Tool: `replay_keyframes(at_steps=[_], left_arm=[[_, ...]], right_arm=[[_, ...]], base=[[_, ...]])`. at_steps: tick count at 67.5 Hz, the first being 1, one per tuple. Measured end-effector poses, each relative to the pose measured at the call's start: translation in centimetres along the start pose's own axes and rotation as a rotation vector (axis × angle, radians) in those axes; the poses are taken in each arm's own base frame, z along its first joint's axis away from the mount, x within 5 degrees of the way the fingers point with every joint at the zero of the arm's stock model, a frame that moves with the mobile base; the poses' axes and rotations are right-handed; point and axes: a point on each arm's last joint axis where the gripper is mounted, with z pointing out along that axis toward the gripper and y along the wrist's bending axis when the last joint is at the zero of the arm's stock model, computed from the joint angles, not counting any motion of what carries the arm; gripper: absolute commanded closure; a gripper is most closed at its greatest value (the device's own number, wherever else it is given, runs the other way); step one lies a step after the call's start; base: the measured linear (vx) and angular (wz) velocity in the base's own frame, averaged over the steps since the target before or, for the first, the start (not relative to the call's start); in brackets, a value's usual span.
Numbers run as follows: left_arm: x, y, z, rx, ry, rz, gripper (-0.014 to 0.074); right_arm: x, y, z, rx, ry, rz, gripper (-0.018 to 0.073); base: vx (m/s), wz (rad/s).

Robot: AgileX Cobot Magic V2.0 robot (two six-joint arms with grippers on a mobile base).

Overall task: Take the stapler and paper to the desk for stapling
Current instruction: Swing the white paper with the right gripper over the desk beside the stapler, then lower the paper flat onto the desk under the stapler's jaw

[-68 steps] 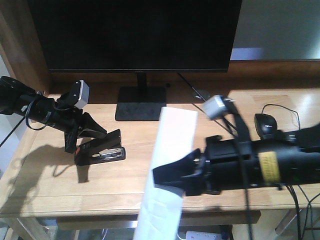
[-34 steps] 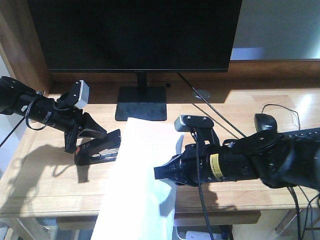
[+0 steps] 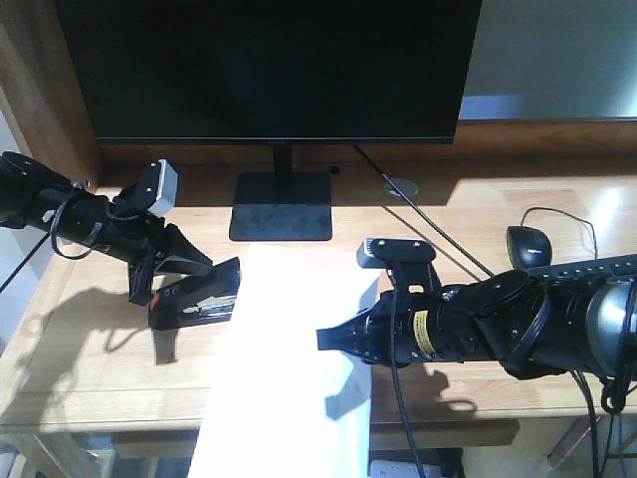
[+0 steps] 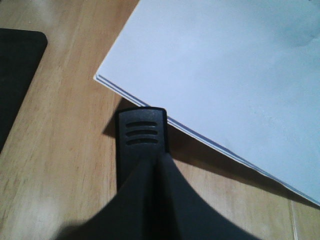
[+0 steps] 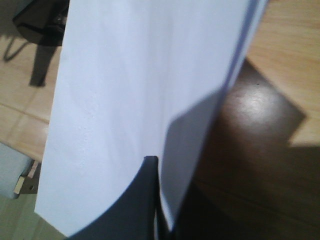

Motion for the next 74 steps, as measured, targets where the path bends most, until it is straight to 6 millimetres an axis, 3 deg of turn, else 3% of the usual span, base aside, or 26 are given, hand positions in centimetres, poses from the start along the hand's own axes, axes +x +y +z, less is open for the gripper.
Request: replay_keyframes(at_steps=[39, 53, 74], left_arm=[[0.0, 0.0, 0.0, 0.0, 0.0, 0.0, 0.0604], [0.0, 0.0, 0.0, 0.0, 0.0, 0.0, 0.0604], [0.0, 0.0, 0.0, 0.0, 0.0, 0.0, 0.0604]], right_arm=[[-1.3, -3.4, -0.8, 0.079, -0.06, 0.103, 0.0564], [-2.4, -3.1, -0.8, 0.046, -0.072, 0.093, 0.0564], [-4.0, -2.3, 1.4, -0.059, -0.031, 0.078, 0.0564]], base=[[0.0, 0.0], [0.0, 0.0], [0.0, 0.0]])
